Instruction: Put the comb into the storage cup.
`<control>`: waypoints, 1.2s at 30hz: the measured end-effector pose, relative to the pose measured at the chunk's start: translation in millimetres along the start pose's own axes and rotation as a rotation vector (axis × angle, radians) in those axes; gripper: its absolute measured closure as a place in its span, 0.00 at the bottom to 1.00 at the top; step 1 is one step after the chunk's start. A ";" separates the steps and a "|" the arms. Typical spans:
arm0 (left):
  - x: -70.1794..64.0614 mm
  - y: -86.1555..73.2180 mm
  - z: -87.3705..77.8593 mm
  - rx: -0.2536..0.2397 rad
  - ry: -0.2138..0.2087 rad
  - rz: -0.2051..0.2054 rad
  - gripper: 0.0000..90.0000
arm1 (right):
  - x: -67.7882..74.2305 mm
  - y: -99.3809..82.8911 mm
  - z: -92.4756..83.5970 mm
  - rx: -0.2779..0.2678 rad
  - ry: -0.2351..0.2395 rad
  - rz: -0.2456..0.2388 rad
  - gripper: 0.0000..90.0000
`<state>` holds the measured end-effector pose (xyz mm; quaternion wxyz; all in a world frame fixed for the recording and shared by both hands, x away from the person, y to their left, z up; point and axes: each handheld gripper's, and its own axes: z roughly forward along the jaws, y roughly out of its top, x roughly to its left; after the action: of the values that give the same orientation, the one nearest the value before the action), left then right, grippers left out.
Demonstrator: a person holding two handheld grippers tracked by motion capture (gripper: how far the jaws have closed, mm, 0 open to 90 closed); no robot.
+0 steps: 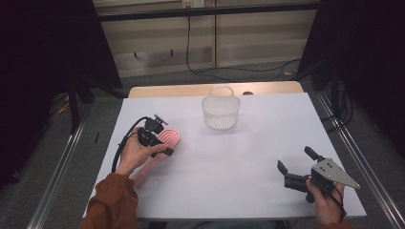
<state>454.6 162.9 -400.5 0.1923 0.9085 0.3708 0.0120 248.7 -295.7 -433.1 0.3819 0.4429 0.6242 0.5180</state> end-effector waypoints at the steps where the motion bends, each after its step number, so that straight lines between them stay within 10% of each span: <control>1: 0.6 0.2 -1.3 0.011 -0.003 0.008 0.21 | -0.2 0.0 0.1 0.000 0.001 -0.001 0.00; 36: 3.2 -4.1 -35.7 -0.152 0.003 -0.071 0.22 | -0.2 -0.2 0.3 -0.001 -0.003 0.002 0.00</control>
<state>448.3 179.9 -369.3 0.2603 0.8775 0.4013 0.0346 249.0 -295.8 -433.4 0.3825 0.4443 0.6228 0.5180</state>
